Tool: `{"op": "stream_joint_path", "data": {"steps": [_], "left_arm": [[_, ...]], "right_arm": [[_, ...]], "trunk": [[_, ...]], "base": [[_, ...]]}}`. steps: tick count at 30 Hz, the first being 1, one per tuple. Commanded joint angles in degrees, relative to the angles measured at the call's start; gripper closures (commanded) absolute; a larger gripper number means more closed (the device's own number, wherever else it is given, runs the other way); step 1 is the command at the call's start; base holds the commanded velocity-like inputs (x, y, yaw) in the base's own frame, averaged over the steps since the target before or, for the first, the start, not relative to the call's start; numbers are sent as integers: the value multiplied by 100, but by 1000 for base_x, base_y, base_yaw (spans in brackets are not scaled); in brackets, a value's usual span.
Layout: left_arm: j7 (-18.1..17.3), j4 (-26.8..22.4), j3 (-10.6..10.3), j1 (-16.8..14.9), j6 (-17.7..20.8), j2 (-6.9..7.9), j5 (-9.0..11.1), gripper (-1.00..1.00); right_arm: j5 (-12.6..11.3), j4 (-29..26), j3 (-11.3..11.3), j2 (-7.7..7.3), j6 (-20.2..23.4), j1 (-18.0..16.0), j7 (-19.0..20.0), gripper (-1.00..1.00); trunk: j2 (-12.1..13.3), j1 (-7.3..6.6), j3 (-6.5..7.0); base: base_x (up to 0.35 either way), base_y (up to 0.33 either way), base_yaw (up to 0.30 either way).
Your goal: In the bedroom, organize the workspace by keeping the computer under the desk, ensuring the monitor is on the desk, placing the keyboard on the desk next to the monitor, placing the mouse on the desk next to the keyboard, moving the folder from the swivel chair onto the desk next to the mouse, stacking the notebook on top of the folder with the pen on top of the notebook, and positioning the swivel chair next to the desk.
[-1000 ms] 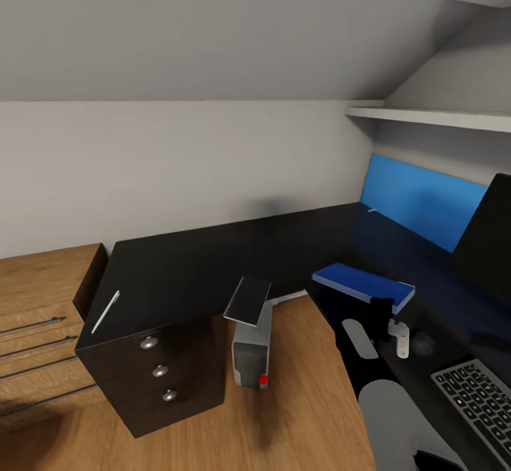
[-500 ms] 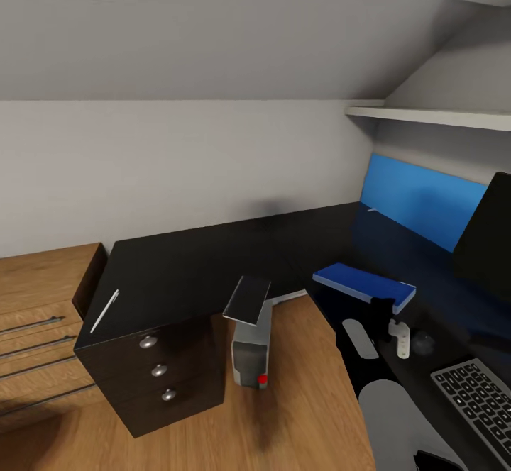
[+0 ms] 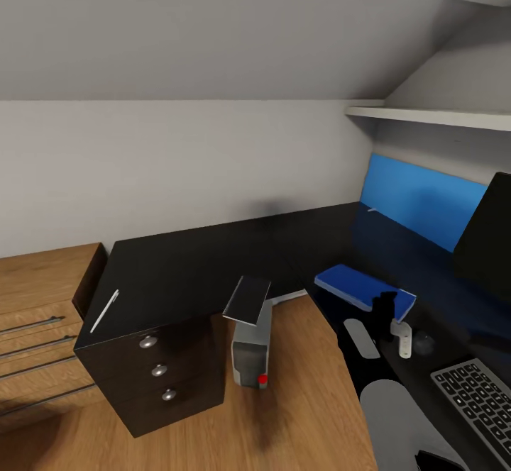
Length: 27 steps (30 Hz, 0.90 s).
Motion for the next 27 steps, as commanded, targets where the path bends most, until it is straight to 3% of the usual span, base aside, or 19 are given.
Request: {"op": "stream_joint_path", "data": {"steps": [1,27], "left_arm": [[0,3,6,-3,-19,-3,36,-100],[-39,6,6,-3,-25,1,38,-100]], "right_arm": [[28,-7,-11,4,0,-4,-32,-100],[28,-7,-7,2,1,-4,-32,-100]], "trunk": [[-3,0,-6],[-3,0,-6]], "base": [[0,0,0],[-25,-7,0]]}}
